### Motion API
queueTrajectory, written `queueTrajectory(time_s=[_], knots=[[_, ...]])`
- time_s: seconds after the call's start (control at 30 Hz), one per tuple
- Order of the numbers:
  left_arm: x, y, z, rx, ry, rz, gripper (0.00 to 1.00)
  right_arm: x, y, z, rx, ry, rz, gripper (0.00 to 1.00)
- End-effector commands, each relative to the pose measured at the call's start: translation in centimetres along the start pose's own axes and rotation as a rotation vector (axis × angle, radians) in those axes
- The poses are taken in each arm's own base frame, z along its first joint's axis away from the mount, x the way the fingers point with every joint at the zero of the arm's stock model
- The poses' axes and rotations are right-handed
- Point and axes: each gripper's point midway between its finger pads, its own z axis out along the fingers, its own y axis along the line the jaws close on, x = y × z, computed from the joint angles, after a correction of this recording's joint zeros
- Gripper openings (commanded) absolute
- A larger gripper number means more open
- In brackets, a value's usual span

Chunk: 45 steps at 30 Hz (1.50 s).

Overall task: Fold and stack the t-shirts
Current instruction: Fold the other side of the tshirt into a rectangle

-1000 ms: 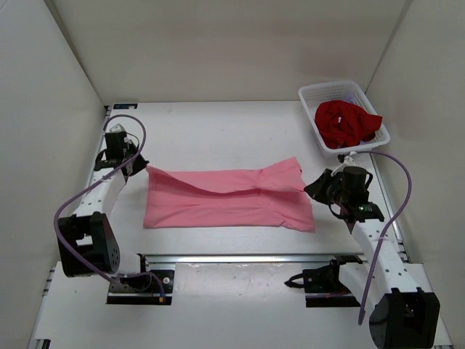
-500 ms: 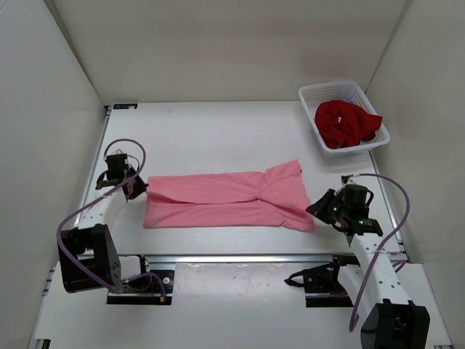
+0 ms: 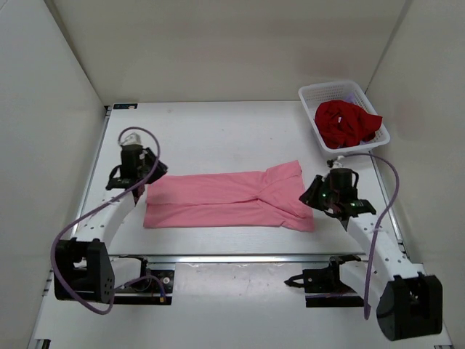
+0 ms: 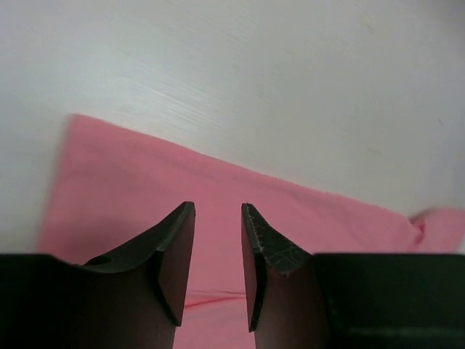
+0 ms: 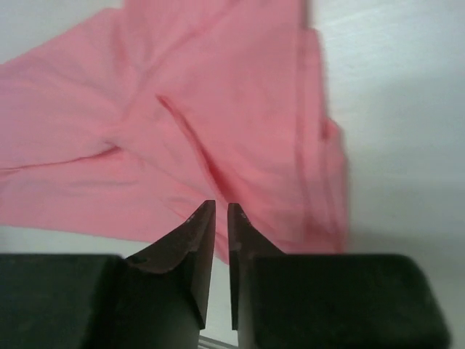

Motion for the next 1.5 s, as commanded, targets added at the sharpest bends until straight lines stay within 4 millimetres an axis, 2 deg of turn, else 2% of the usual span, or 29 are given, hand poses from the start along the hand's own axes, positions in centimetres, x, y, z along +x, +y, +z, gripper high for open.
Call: queueTrajectory(time_s=[0.0, 0.03, 0.1, 0.13, 0.17, 0.2, 0.33, 0.4, 0.53, 0.7, 0.8, 0.87, 0.97, 1.03, 1.1, 1.2, 1.33, 1.4, 1.47], knots=[[3.0, -7.0, -0.1, 0.203, 0.052, 0.083, 0.42, -3.1, 3.3, 1.9, -0.051, -0.06, -0.137, 0.09], [5.4, -8.4, 0.1, 0.238, 0.117, 0.114, 0.42, -3.0, 4.5, 2.8, -0.084, -0.03, -0.155, 0.0], [9.2, -11.1, -0.4, 0.313, 0.199, 0.189, 0.4, -3.5, 6.3, 4.5, -0.139, -0.008, -0.183, 0.0], [10.6, -11.2, 0.0, 0.316, 0.238, 0.205, 0.39, -3.2, 6.7, 5.5, -0.142, 0.018, -0.198, 0.01], [11.9, -11.6, -0.1, 0.328, 0.273, 0.226, 0.38, -4.1, 7.5, 5.9, -0.16, -0.01, -0.211, 0.08], [12.8, -12.1, -0.4, 0.36, 0.294, 0.233, 0.38, -3.9, 7.7, 6.8, -0.173, 0.002, -0.221, 0.17], [14.7, -11.3, -0.9, 0.393, 0.344, 0.227, 0.38, -4.1, 8.1, 9.0, -0.219, 0.033, -0.228, 0.3], [15.1, -11.0, -1.1, 0.394, 0.349, 0.229, 0.38, -3.3, 8.1, 9.8, -0.242, 0.072, -0.236, 0.34], [15.9, -10.1, -1.3, 0.397, 0.363, 0.227, 0.37, -2.1, 8.2, 10.9, -0.268, 0.126, -0.235, 0.34], [15.7, -9.7, -1.1, 0.399, 0.363, 0.213, 0.37, -0.7, 8.5, 11.0, -0.317, 0.167, -0.214, 0.36], [15.2, -10.2, -1.0, 0.411, 0.35, 0.208, 0.37, -0.4, 8.6, 10.8, -0.326, 0.174, -0.207, 0.35], [15.3, -10.2, -1.1, 0.412, 0.357, 0.207, 0.37, 0.2, 9.0, 10.5, -0.342, 0.194, -0.212, 0.33], [15.1, -10.6, -1.1, 0.42, 0.358, 0.203, 0.37, 0.7, 8.7, 10.4, -0.345, 0.22, -0.198, 0.19], [14.8, -10.8, -1.3, 0.426, 0.347, 0.196, 0.36, 0.7, 8.9, 9.9, -0.354, 0.211, -0.207, 0.14], [14.7, -10.8, -1.4, 0.429, 0.344, 0.193, 0.37, 1.0, 8.4, 9.5, -0.337, 0.212, -0.203, 0.07], [14.4, -11.0, -1.7, 0.44, 0.335, 0.19, 0.37, 1.2, 8.7, 8.4, -0.346, 0.205, -0.202, 0.01], [14.5, -11.0, -2.0, 0.448, 0.34, 0.18, 0.37, 1.7, 9.2, 6.8, -0.36, 0.194, -0.231, 0.0], [14.3, -11.0, -2.0, 0.446, 0.334, 0.178, 0.37, 3.3, 9.3, 5.9, -0.346, 0.231, -0.241, 0.0], [14.1, -11.1, -2.1, 0.448, 0.331, 0.168, 0.37, 3.6, 9.6, 4.9, -0.351, 0.214, -0.256, 0.0]])
